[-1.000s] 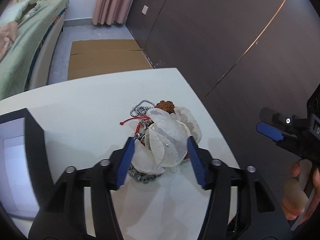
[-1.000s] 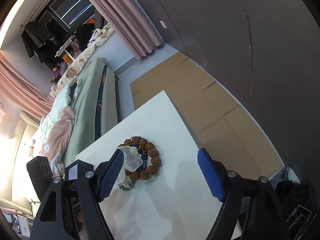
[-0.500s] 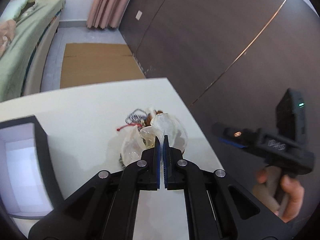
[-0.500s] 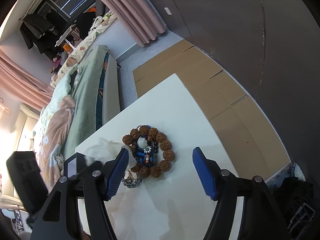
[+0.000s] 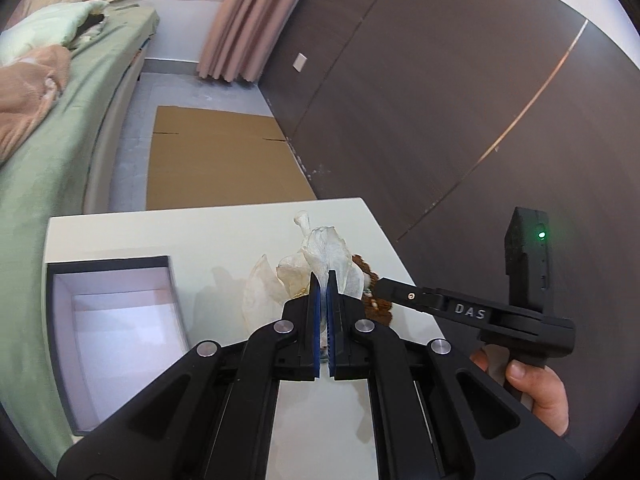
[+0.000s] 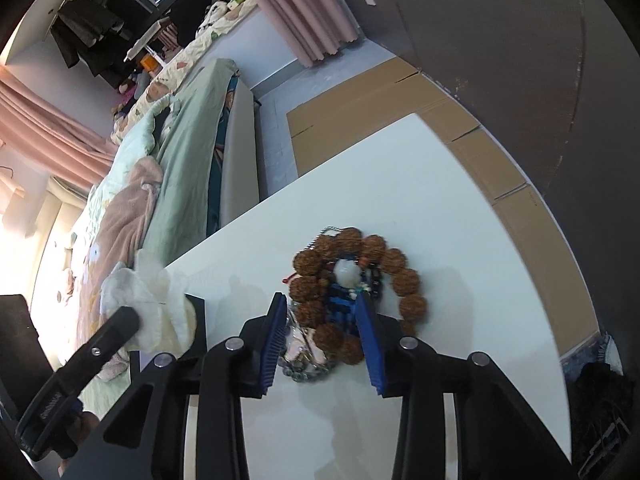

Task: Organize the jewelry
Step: 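Carry the tissue into the black box with the left tool while the right grasps the brown bead bracelet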

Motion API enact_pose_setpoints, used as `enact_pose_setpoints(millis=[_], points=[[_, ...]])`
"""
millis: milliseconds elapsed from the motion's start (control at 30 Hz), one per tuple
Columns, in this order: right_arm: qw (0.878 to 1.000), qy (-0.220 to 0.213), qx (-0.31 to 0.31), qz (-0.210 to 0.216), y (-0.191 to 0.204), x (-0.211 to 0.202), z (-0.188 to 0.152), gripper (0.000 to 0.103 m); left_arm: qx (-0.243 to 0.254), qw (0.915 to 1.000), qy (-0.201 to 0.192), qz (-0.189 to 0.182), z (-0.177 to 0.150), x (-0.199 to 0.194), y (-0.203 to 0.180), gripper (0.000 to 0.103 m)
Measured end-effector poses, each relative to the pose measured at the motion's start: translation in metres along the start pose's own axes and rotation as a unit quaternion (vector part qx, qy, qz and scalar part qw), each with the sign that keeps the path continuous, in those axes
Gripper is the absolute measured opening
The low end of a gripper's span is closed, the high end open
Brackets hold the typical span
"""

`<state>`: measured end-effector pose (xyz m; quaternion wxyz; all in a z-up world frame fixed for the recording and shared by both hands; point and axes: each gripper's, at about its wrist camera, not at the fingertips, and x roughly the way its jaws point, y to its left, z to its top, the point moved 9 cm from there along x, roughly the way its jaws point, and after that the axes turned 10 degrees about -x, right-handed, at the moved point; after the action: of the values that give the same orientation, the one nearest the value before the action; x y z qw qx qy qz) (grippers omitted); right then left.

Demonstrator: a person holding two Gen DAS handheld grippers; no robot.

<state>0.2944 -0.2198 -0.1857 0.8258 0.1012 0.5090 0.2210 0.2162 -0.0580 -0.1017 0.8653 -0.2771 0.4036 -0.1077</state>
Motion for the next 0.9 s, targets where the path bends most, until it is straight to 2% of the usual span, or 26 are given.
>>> enact_pose_setpoints(millis=[300, 367, 400, 500, 733, 900], points=[[1.0, 0.024, 0.001, -0.01, 0.011, 0.028, 0.0, 0.035, -0.017, 0.9996, -0.019, 0.011, 0.012, -0.022, 0.027, 0.004], [1.0, 0.025, 0.005, -0.009, 0.012, 0.032, -0.001, 0.024, -0.019, 0.9995, -0.022, 0.013, 0.014, -0.028, 0.031, 0.004], [1.0, 0.023, 0.008, -0.008, 0.011, 0.032, -0.002, 0.023, -0.019, 0.9994, -0.024, 0.014, 0.014, -0.031, 0.034, 0.004], [1.0, 0.002, 0.022, 0.0, 0.011, 0.022, 0.002, 0.019, -0.021, 0.9993, -0.026, 0.018, 0.013, -0.038, 0.039, 0.004], [0.997, -0.059, 0.046, 0.031, 0.017, -0.016, 0.014, 0.018, -0.024, 0.9988, -0.031, 0.029, 0.012, -0.056, 0.054, 0.004], [0.992, -0.102, 0.036, 0.063, 0.038, -0.042, 0.02, 0.018, -0.033, 0.998, -0.033, 0.043, 0.013, -0.065, 0.069, 0.004]])
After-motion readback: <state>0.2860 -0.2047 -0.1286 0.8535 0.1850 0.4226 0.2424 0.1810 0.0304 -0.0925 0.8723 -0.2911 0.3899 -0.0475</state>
